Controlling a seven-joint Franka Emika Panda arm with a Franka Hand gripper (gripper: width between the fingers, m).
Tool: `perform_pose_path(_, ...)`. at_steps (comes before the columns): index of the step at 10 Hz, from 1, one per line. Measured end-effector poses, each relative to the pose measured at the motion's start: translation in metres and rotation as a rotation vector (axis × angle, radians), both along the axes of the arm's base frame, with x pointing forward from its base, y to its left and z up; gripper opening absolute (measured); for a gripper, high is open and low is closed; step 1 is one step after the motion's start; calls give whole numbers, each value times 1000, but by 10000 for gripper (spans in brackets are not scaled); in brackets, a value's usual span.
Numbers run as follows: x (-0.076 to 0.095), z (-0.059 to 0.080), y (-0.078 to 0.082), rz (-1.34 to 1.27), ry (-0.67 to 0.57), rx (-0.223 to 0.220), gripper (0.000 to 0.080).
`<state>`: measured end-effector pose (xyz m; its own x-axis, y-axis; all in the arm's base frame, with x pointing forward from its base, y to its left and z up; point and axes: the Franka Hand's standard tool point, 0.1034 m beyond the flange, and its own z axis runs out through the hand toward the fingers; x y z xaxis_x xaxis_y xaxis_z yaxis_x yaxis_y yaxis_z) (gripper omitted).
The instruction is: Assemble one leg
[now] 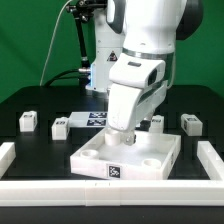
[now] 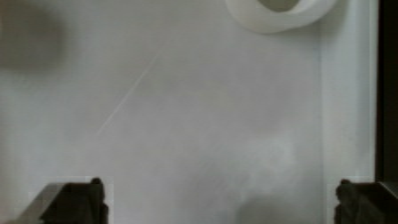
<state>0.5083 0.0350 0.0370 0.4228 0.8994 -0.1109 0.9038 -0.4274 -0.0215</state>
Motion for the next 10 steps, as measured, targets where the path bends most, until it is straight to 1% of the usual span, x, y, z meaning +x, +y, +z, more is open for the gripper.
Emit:
perform_pose_path(1,-2,0,3,3,-12,5,650)
perform_pose_path(3,-18,-6,15,7,-37,23,650)
perform_pose_path(5,-23,-11,15,7,-31,24,650)
perform_pose_path(9,-27,-28,11,1,-32,30,650)
perform_pose_path(10,-27,-28,10,-3,-32,29,650)
